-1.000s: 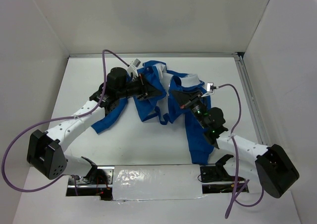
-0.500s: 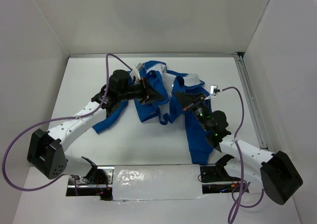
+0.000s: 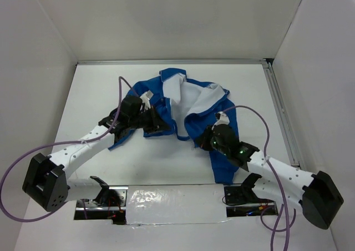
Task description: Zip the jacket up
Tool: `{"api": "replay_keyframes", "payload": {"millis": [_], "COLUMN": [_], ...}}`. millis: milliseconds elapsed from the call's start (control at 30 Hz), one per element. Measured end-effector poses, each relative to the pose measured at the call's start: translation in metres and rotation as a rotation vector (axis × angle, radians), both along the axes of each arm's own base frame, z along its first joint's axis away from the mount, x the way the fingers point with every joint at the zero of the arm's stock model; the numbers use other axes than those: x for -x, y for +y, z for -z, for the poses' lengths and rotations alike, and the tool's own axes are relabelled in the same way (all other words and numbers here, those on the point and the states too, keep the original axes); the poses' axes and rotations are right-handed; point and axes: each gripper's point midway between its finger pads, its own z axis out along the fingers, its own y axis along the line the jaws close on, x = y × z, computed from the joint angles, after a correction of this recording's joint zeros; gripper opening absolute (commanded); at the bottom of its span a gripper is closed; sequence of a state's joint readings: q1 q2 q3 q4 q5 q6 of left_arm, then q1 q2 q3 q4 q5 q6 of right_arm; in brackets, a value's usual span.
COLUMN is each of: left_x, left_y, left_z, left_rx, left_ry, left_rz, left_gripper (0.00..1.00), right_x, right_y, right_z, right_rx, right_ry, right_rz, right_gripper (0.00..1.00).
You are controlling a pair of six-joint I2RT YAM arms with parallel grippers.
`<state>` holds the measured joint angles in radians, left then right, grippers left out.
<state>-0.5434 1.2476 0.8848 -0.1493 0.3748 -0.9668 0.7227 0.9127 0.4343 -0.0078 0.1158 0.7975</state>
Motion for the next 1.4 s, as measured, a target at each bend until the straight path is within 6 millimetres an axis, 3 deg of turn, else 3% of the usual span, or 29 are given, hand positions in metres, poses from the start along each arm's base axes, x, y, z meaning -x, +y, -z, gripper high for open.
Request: {"api": "replay_keyframes", "payload": {"millis": [133, 167, 267, 367, 500, 700, 1000, 1300, 1400], "left_x": [0.016, 0.019, 0.026, 0.029, 0.029, 0.03, 0.032, 0.034, 0.034], "left_y": [0.008, 0.009, 0.012, 0.011, 0.01, 0.014, 0.019, 0.021, 0.021], "left_z": [0.037, 0.044, 0.055, 0.057, 0.059, 0.063, 0.06, 0.06, 0.06], "left_rx": [-0.059, -0.068, -0.09, -0.099, -0.113, -0.132, -0.134, -0.134, -0.138], "left_ry": [0.06, 0.069, 0.082, 0.074, 0.054, 0.05, 0.031, 0.026, 0.028], "left_rz": [0.02, 0.024, 0.039, 0.052, 0.063, 0.05, 0.033, 0.03, 0.027], "left_gripper": [0.0, 0.0, 0.0, 0.0, 0.0, 0.0, 0.0, 0.0, 0.0], "right_x": [0.036, 0.043, 0.064, 0.077, 0.086, 0.085, 0.057, 0.059, 0.057], "right_y": [-0.002, -0.004, -0.012, -0.008, 0.012, 0.039, 0.031, 0.039, 0.041], "right_z": [0.052, 0.06, 0.075, 0.071, 0.058, 0.057, 0.08, 0.099, 0.104], "right_rx": [0.145, 0.176, 0.28, 0.352, 0.428, 0.518, 0.575, 0.608, 0.625], "right_ry": [0.183, 0.212, 0.273, 0.292, 0.277, 0.276, 0.334, 0.346, 0.351], "right_rz": [-0.059, -0.069, -0.104, -0.169, -0.269, -0.322, -0.207, -0.294, -0.298], "right_gripper": [0.27, 0.39, 0.57, 0.59, 0.59, 0.58, 0.56, 0.57, 0.53]}}
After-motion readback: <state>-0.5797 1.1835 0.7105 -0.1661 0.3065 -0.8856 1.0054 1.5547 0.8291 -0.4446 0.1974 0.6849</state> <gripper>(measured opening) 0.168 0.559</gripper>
